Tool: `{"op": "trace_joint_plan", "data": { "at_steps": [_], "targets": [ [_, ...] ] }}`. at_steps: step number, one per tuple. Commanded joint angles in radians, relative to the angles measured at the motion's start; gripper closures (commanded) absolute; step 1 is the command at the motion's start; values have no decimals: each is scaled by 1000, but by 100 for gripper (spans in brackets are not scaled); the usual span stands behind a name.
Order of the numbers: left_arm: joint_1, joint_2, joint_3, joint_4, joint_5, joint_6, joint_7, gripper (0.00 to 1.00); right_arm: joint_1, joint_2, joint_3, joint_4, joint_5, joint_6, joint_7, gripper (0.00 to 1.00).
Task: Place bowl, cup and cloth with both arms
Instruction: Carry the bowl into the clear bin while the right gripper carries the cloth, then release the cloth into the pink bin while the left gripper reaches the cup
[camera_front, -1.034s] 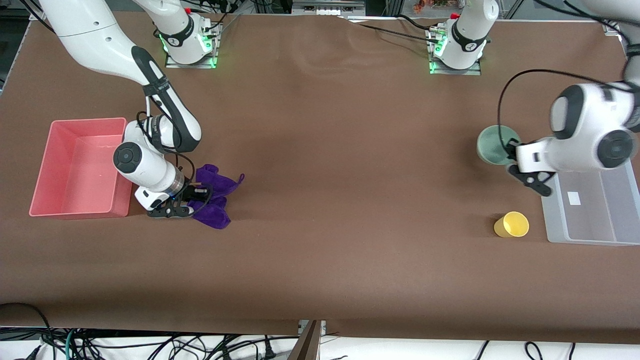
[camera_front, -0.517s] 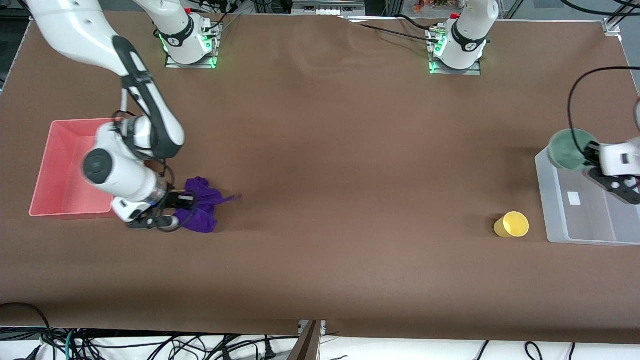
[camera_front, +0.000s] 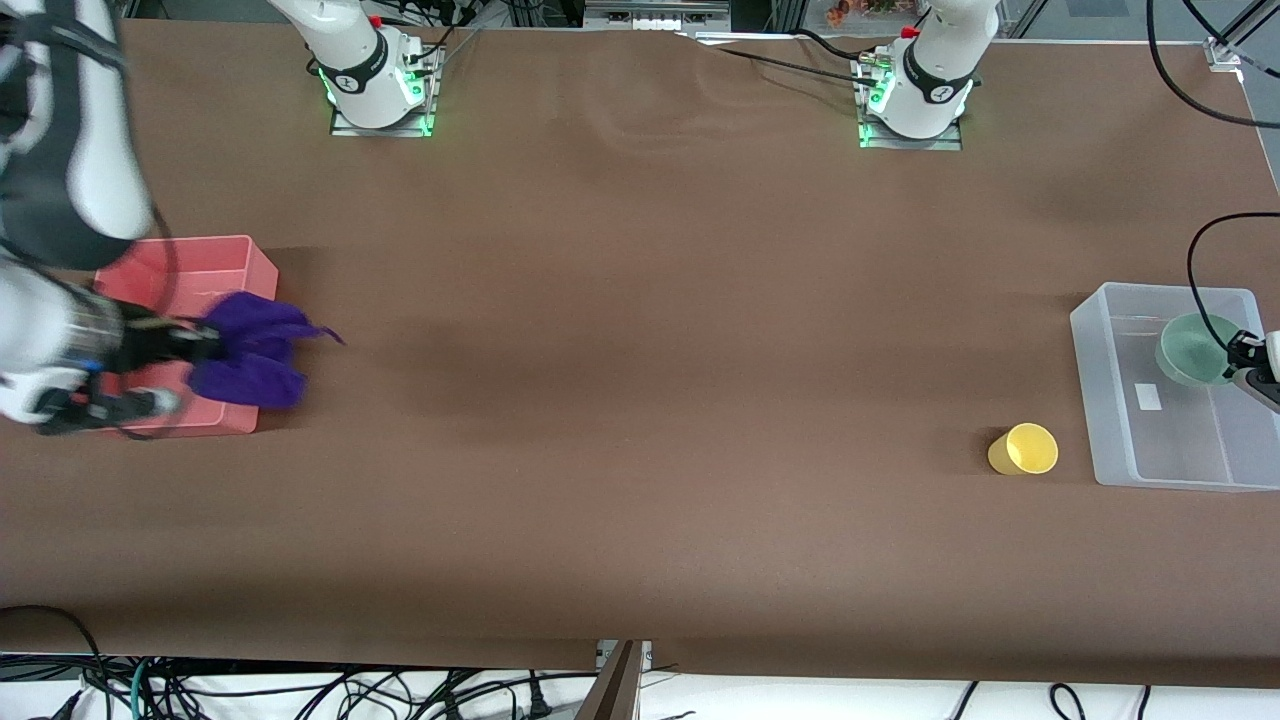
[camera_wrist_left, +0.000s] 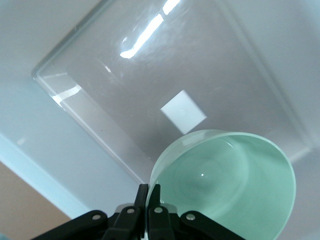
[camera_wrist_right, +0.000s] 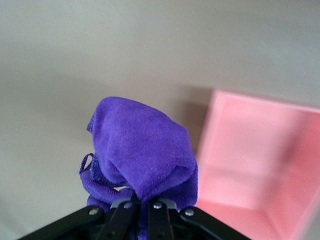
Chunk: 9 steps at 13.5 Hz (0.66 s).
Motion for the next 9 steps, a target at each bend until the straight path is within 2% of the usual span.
{"op": "trace_joint_plan", "data": {
  "at_steps": [1, 3, 4, 5, 7, 9],
  "targets": [
    [2, 52, -13, 43, -72, 11, 26, 100, -8, 22, -113, 23, -82, -59, -216, 100],
    [1, 72, -13, 40, -102, 11, 26, 100, -15, 28, -179, -41, -102, -31, -270, 100],
    [-7, 72, -13, 40, -110, 9, 22, 80, -17, 28, -202, -88, -104, -1, -272, 100],
    [-11, 69, -20, 43, -110, 3, 22, 1, -20, 34, -225, -140, -104, 51, -287, 100],
    [-25, 38, -36, 48, -110, -66, 22, 0, -29, 43, -235, -239, -102, 159, -303, 100],
    [-25, -49, -104, 55, -110, -176, 13, 0, -31, 62, -235, -302, -101, 240, -303, 100]
  ]
}}
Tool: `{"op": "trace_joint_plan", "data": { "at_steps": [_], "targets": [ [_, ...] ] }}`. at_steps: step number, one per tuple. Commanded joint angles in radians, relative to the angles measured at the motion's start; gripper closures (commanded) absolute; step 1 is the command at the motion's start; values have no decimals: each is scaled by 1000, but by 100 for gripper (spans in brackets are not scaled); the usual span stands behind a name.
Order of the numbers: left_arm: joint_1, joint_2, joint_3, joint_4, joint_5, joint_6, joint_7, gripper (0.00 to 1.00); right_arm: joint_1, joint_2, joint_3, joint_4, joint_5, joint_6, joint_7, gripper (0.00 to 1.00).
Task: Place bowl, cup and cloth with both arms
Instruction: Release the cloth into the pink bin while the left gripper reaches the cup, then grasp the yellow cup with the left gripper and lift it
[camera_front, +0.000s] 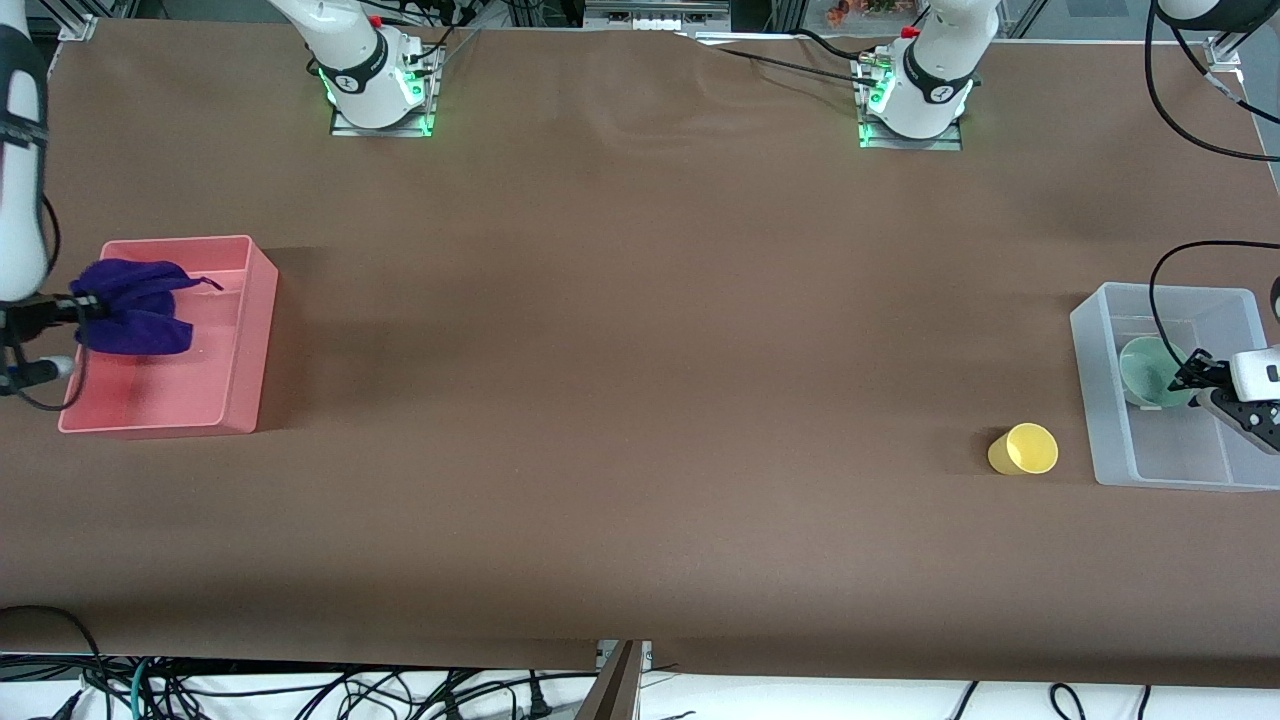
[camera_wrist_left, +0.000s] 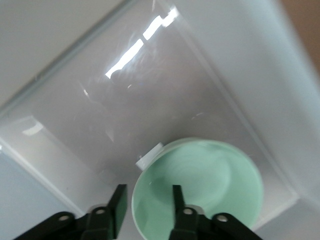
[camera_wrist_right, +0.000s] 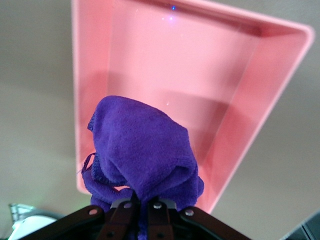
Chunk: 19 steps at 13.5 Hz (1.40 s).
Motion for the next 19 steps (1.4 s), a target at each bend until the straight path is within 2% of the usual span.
{"op": "trace_joint_plan", "data": {
  "at_steps": [1, 3, 5, 7, 9, 11, 13, 15, 16, 17, 18, 19],
  "targets": [
    [-13, -131, -89, 28, -19, -175, -12, 0, 1, -9, 0, -90, -13, 95, -16, 100],
    [-28, -147, -176, 84, -13, -278, -135, 0, 1, 7, 0, -106, -9, 117, -14, 100],
    [-89, -139, -193, 92, -7, -286, -315, 0, 1, 15, 0, -103, -1, 120, -11, 0],
    [-135, -93, -193, 94, -15, -283, -567, 2, 1, -8, 0, -85, 16, 114, -4, 0],
    [-148, -63, -193, 92, -7, -280, -835, 5, 3, -69, 5, -52, 69, 88, -5, 0],
    [-148, -17, -192, 95, -15, -248, -879, 5, 4, -143, 40, -25, 127, 16, -5, 0],
    [-137, 35, -189, 97, -21, -116, -878, 5, 6, -189, 121, 44, 134, -47, 1, 0],
    [-146, 59, -189, 89, -35, -19, -888, 5, 15, -209, 164, 109, 132, -102, 3, 0],
    [-148, 75, -189, 92, -39, -7, -901, 13, 32, -212, 180, 142, 120, -145, 7, 0],
    [-149, 92, -189, 94, -65, -7, -928, 25, 49, -208, 183, 184, 120, -188, 53, 0],
    [-148, 109, -189, 94, -76, -7, -933, 57, 55, -203, 186, 214, 125, -211, 149, 0],
    [-146, 117, -189, 94, -79, -7, -935, 83, 64, -206, 189, 216, 131, -216, 250, 0]
  ]
}}
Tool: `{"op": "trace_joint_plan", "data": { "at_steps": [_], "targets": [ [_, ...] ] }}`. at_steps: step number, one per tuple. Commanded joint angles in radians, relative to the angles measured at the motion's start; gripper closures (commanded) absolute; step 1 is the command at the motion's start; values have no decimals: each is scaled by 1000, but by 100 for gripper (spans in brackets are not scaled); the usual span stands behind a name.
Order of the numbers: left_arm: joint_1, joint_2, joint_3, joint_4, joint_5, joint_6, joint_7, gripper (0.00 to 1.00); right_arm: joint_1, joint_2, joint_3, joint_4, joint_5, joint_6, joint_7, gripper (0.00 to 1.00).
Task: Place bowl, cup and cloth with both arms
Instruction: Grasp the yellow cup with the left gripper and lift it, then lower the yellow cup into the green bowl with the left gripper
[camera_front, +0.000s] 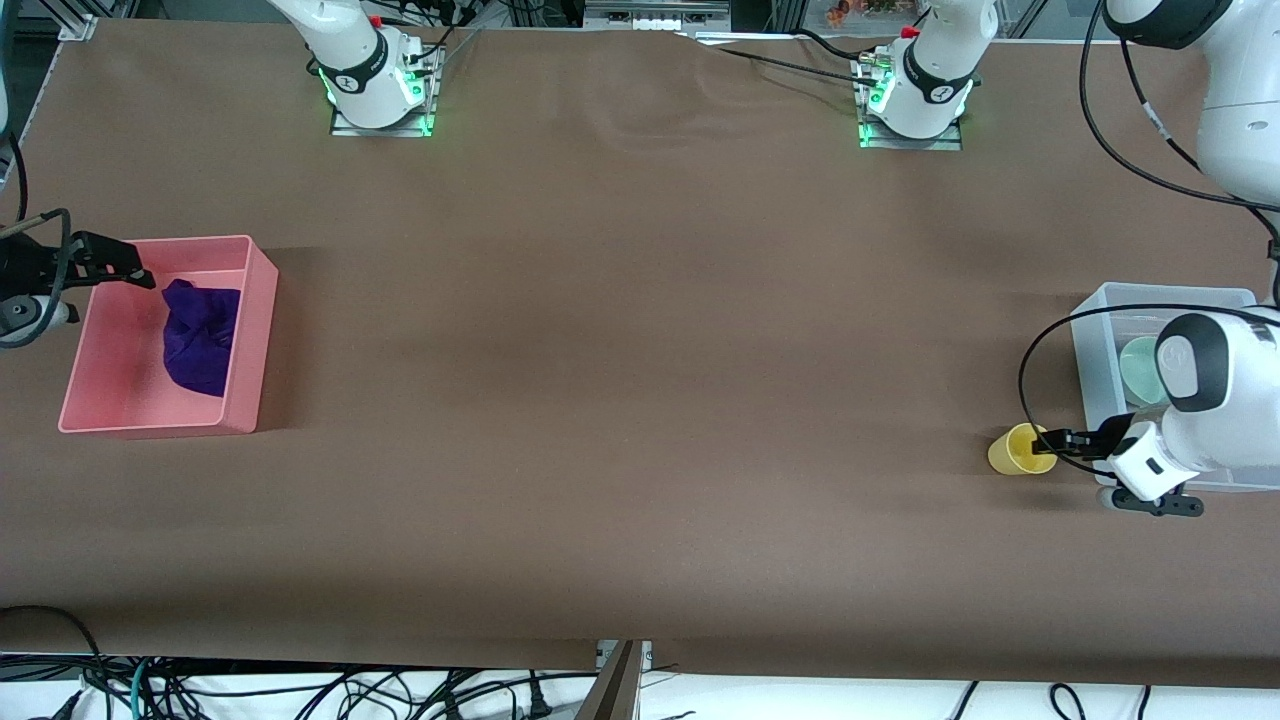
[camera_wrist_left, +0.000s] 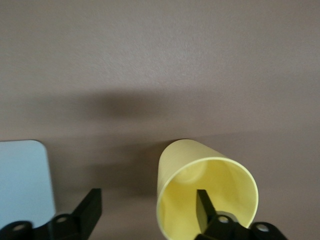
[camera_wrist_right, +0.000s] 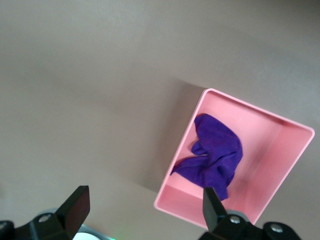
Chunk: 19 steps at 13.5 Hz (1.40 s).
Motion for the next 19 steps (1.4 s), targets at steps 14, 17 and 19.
{"op": "trace_joint_plan", "data": {
  "at_steps": [14, 17, 19],
  "targets": [
    [13, -162, 33, 151, -3, -499, -8, 100, -8, -107, 59, -16, -137, -26, 216, 0],
    [56, -180, 35, 185, 130, -555, 140, 100, -9, -108, 59, -15, -101, -52, 286, 0],
    [123, -161, 33, 164, 157, -501, 250, 100, -9, -107, 59, -13, -98, -48, 288, 0]
  ]
}}
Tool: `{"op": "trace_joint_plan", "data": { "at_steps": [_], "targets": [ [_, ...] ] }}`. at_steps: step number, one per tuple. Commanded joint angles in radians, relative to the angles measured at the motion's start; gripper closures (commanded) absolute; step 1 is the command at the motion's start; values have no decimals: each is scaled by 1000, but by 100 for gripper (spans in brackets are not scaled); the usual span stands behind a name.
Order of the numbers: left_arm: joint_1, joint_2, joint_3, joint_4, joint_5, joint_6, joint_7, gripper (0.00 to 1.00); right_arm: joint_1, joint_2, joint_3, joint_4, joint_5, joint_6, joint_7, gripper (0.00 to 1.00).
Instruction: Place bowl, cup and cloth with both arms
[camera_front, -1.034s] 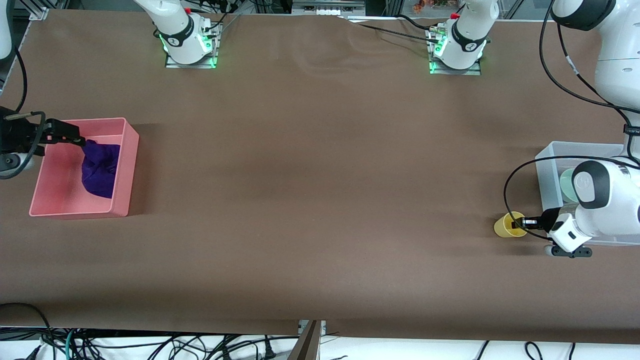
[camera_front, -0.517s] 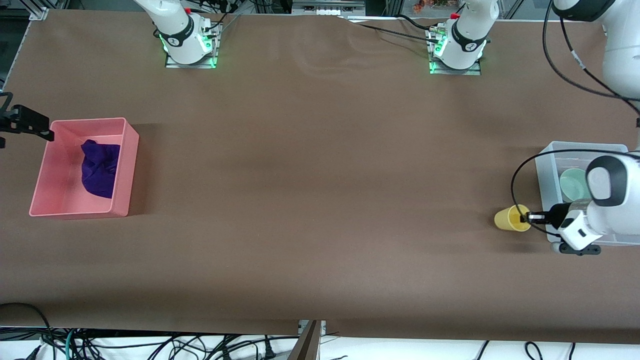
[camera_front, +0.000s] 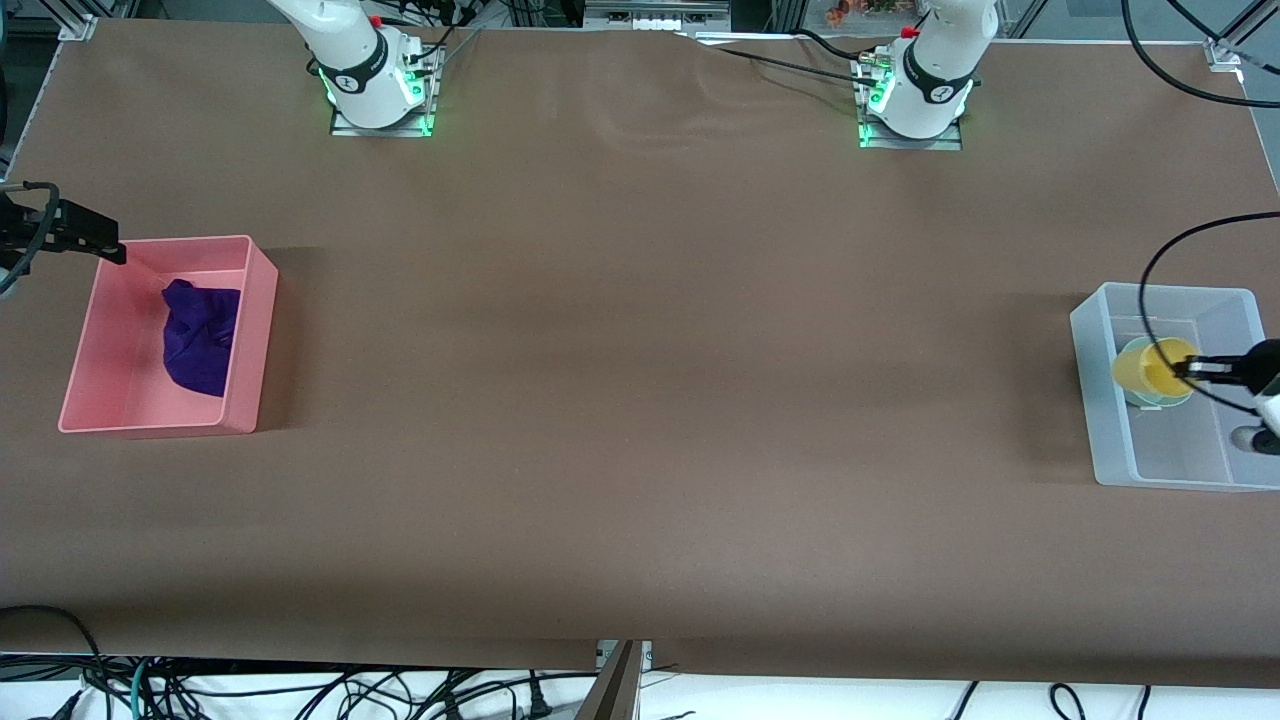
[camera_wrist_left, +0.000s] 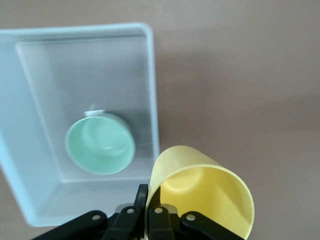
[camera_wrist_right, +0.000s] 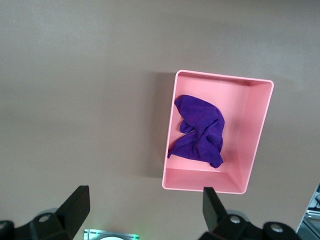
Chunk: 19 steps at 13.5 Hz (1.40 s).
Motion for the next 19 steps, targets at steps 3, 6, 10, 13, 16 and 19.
{"op": "trace_joint_plan", "data": {
  "at_steps": [3, 6, 10, 13, 16, 19],
  "targets": [
    [126, 28, -5, -86, 30, 190, 248, 100, -3, -14, 7, -6, 15, -10, 20, 0],
    [183, 32, -5, -196, 30, 302, 277, 100, 0, -14, 9, -6, 15, -8, 20, 0],
    [215, 46, -3, -247, 32, 329, 306, 100, 0, -14, 9, -6, 15, -3, 20, 0],
    [243, 68, -3, -251, 52, 416, 349, 100, 2, -14, 10, -6, 17, 1, 20, 0],
    [263, 75, -5, -272, 44, 436, 346, 46, 0, -14, 10, -6, 23, 1, 20, 0],
    [258, 68, -12, -267, 33, 432, 331, 0, -3, -14, 7, -6, 51, 0, 20, 0]
  ]
}}
